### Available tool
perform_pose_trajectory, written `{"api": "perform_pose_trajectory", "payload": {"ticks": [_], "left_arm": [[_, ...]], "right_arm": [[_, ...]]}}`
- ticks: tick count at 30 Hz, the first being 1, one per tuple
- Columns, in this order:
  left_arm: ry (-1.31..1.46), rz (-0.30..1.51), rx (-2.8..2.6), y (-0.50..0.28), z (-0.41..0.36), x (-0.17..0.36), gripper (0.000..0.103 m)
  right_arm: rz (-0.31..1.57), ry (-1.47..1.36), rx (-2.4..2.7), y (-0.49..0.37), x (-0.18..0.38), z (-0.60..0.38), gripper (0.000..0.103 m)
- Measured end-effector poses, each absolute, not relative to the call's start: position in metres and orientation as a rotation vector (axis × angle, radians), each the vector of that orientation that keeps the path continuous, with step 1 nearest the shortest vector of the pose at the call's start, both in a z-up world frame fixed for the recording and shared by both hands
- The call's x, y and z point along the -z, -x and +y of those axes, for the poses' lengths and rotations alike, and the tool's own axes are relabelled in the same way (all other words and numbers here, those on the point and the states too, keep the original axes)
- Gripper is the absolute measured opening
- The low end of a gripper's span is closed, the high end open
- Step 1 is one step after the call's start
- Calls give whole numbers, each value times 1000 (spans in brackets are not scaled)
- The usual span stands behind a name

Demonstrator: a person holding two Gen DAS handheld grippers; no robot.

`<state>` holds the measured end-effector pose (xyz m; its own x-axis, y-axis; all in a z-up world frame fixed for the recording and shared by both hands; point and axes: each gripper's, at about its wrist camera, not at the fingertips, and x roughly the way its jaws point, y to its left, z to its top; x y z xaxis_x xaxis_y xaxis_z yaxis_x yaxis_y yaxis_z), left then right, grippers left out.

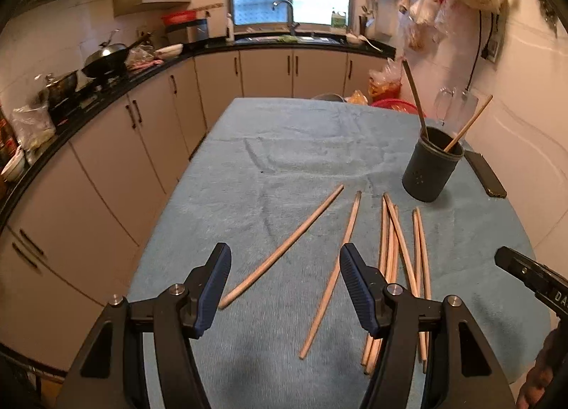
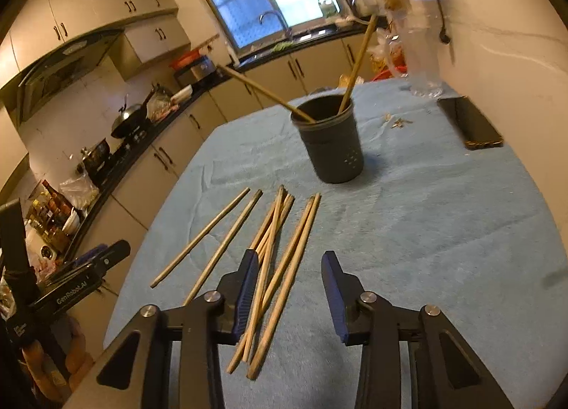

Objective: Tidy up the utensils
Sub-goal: 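Move both open tools back down to the chopstick pile, then close the left tool on a chopstick while the right tool grasps another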

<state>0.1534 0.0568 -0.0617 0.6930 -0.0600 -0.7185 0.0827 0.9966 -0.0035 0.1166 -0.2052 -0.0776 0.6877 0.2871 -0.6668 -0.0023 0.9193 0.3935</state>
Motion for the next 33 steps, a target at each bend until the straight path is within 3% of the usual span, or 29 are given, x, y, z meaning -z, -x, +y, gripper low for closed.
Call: {"api": "perform_pose_trajectory", "payload": {"ticks": [10, 16, 20, 23, 29, 33], "left_arm": [[-117, 905, 219, -236, 48, 97, 64], [-234, 1007, 275, -286, 25, 129, 63], [-272, 1031, 302, -300, 14, 140, 53], [-288, 1048, 312, -306, 5, 143, 51], [-313, 1107, 330, -318, -9, 149, 24], [-283, 1150, 312, -330, -14, 149, 24]], "right_arm": [[931, -338, -129, -178, 109, -195, 39], [1022, -328, -115, -212, 132, -192, 20], [1070, -313, -134, -229, 142, -186, 16], [1108, -315, -141, -239, 151, -181, 15], [1139, -248, -94, -254, 151, -177, 12], [1145, -151, -76, -266, 148, -167, 12]]}}
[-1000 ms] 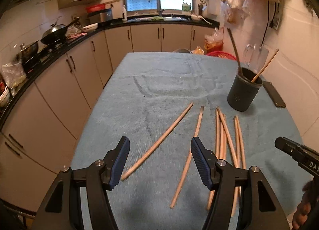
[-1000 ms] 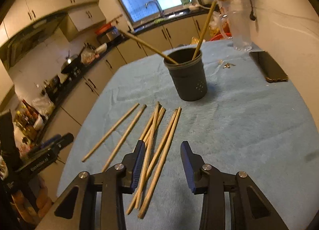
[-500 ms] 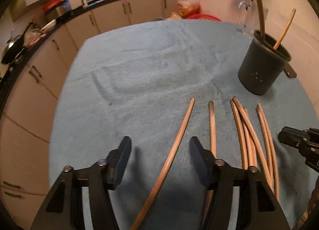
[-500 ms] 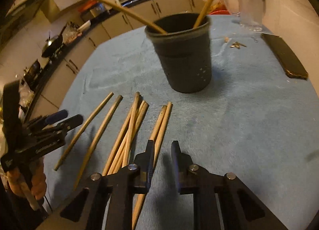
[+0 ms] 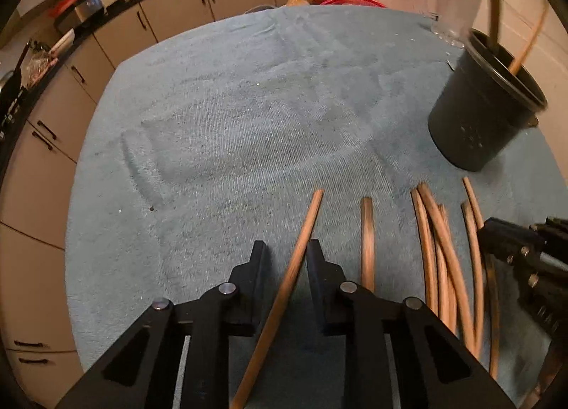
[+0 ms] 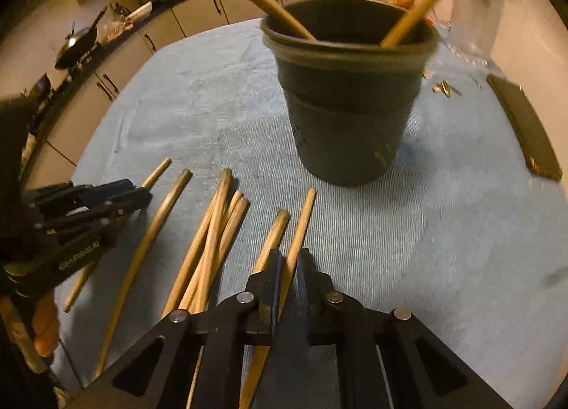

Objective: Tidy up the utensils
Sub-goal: 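Close the left tool on a chopstick while the right tool grasps another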

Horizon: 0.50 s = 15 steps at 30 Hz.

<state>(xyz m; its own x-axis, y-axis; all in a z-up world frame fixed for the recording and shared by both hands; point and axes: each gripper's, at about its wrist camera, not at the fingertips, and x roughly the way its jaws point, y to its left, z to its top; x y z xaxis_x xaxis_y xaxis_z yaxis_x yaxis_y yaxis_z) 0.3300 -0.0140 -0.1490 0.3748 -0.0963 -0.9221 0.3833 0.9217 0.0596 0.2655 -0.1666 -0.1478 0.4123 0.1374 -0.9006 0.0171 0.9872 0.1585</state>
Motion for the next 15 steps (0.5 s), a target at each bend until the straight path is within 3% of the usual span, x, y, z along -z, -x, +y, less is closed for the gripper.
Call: {"api": "perform_pose_trajectory", "payload": {"ticks": [1, 2, 5, 15], "left_arm": [[-269, 1162, 310, -333, -14, 149, 23], [-245, 1176, 321, -335, -14, 148, 12], [-246, 1173, 309, -334, -14, 148, 6], [-266, 1159, 253, -317, -21, 147, 6]], "right_arm": [[1143, -128, -71, -267, 147, -163, 12], [1140, -106, -70, -267, 146, -160, 11], [1140, -66, -85, -262, 146, -156, 10], [1154, -36, -84, -250, 148, -176, 10]]}}
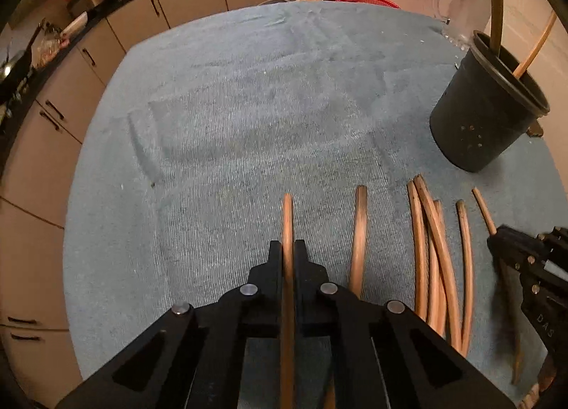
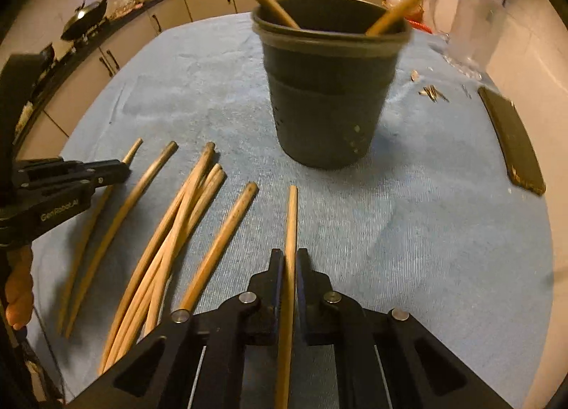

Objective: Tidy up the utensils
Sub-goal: 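Close the left tool on a chopstick while the right tool grasps another, then lift both chopsticks and lower them into the black cup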

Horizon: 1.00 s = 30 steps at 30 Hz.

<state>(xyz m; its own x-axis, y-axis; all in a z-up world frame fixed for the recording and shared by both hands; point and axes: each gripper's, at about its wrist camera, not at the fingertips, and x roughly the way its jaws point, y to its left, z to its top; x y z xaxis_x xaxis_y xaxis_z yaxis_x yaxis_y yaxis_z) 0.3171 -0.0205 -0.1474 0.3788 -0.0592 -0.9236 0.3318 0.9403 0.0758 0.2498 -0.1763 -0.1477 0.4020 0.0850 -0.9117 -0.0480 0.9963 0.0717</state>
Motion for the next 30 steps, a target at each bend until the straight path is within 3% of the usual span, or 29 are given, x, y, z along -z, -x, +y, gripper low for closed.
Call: {"api": "perform_pose_trajectory", "payload": {"ticks": [6, 18, 30], "left_arm": [[-216, 1125, 215, -313, -17, 135, 6], [74, 777, 221, -197, 35, 16, 6], [65, 646, 171, -128, 27, -8, 6]], "right_arm": [[1113, -88, -110, -264, 147, -177, 7], [670, -231, -160, -148, 35, -226, 7], [541, -223, -177, -82, 4, -234, 7]]}}
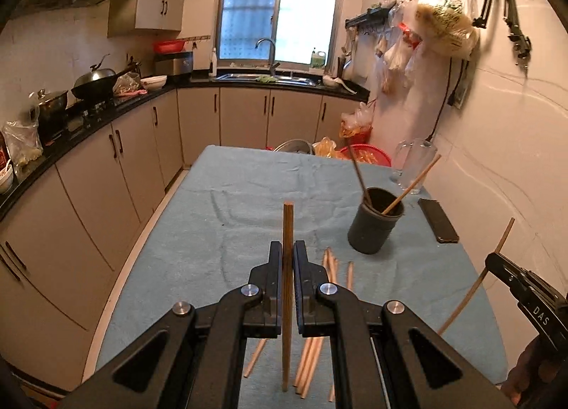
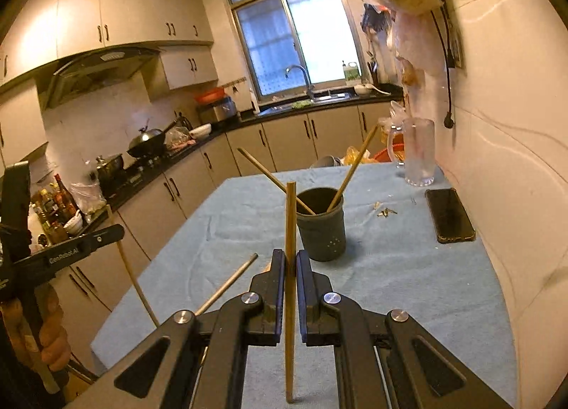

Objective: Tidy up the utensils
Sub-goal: 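Lift both chopsticks and lower them into the black cup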

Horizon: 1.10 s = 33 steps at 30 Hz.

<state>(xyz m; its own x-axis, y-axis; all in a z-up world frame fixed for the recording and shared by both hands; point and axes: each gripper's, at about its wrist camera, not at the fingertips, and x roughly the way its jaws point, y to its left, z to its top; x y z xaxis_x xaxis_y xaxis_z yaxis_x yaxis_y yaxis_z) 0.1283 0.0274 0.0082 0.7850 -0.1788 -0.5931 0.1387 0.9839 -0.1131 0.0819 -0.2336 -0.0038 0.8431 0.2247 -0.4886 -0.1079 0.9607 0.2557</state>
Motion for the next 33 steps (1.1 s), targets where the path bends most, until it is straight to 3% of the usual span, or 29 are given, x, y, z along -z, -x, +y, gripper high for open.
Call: {"api": "perform_pose_trajectory", "payload": {"ticks": [17, 33], "left_arm": [[212, 561, 238, -126, 29, -69, 6], [273, 406, 297, -215, -40, -118, 6]], "right_arm": [[417, -329, -176, -76, -38, -266, 7], [262, -411, -77, -157, -87, -300, 7]]}}
